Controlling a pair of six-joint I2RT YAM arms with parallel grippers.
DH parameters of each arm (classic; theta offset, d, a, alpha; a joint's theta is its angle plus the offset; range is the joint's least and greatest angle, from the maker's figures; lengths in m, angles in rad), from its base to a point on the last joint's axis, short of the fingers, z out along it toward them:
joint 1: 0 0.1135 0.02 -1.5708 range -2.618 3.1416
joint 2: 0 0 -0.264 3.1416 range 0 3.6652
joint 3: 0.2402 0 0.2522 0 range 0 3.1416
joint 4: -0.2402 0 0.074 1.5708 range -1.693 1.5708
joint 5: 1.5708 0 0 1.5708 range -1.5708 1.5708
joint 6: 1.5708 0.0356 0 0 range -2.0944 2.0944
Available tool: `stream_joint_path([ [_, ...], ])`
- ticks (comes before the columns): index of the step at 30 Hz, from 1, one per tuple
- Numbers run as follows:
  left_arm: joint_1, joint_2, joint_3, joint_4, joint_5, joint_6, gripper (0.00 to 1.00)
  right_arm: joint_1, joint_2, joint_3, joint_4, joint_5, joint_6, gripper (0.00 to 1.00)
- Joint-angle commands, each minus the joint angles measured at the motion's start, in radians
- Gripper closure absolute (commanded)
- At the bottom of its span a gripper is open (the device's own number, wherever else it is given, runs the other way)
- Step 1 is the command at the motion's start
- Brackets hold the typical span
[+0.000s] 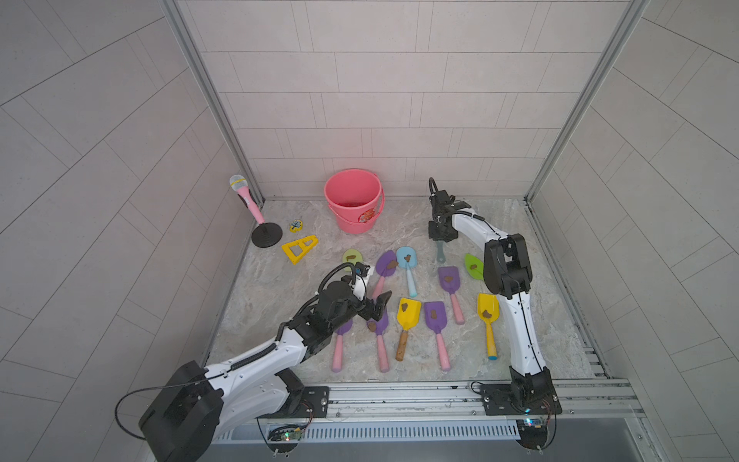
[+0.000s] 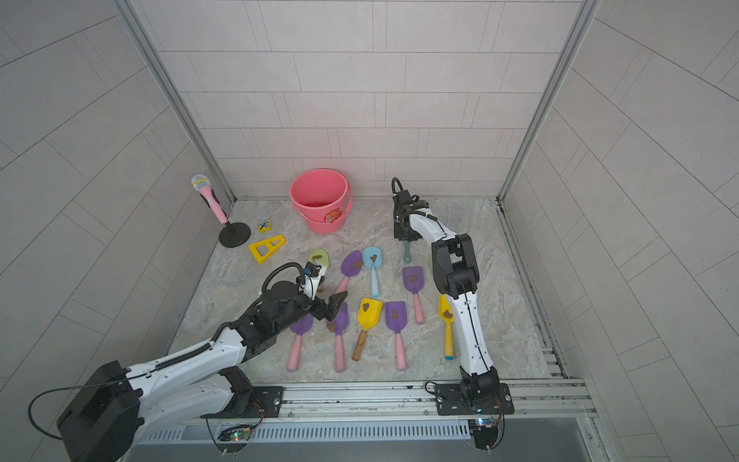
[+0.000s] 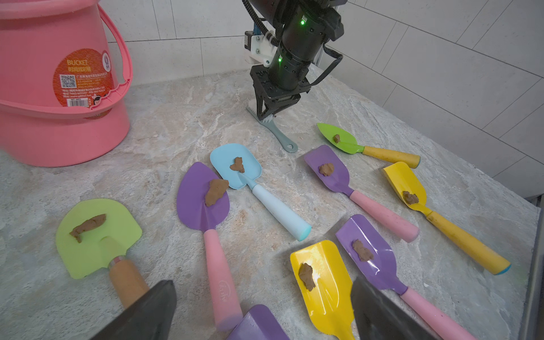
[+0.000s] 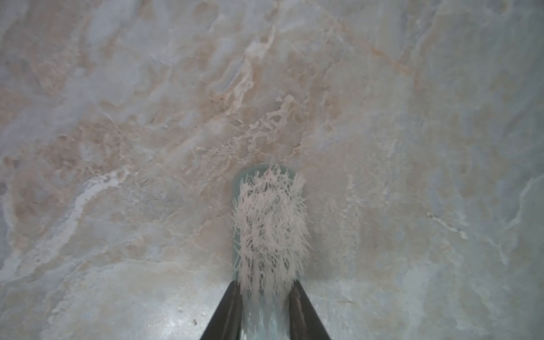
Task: Brush the soil off the hand trowel and place it into the bucket
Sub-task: Pick up the brush from the center of the board.
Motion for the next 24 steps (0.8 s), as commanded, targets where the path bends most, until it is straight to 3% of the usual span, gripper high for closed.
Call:
stream_joint_path([
  [1,0.000,0.002,0.007,0.007,-0.009,-0.003,0.00,-0.002,0.034,-0.003,-0.018,-0.011,0.004,0.75],
  [7,0.001,0.005,0.007,0.005,-0.015,-0.002,0.00,-0.004,0.014,-0.002,-0.013,-0.005,-0.002,1.00],
  [13,-0.001,0.025,0.021,-0.001,-0.047,-0.029,0.00,0.014,-0.131,-0.081,0.073,0.010,-0.039,1.00],
  [18,0.006,0.027,0.122,-0.099,-0.211,-0.287,0.00,0.069,-0.385,-0.310,0.309,0.047,-0.092,1.00],
  [21,0.016,0.036,0.290,-0.291,-0.217,-0.457,0.00,0.122,-0.517,-0.382,0.357,0.081,-0.143,1.00],
  [24,0.040,0.061,0.461,-0.469,-0.181,-0.550,0.00,0.169,-0.661,-0.490,0.408,0.071,-0.149,1.00],
])
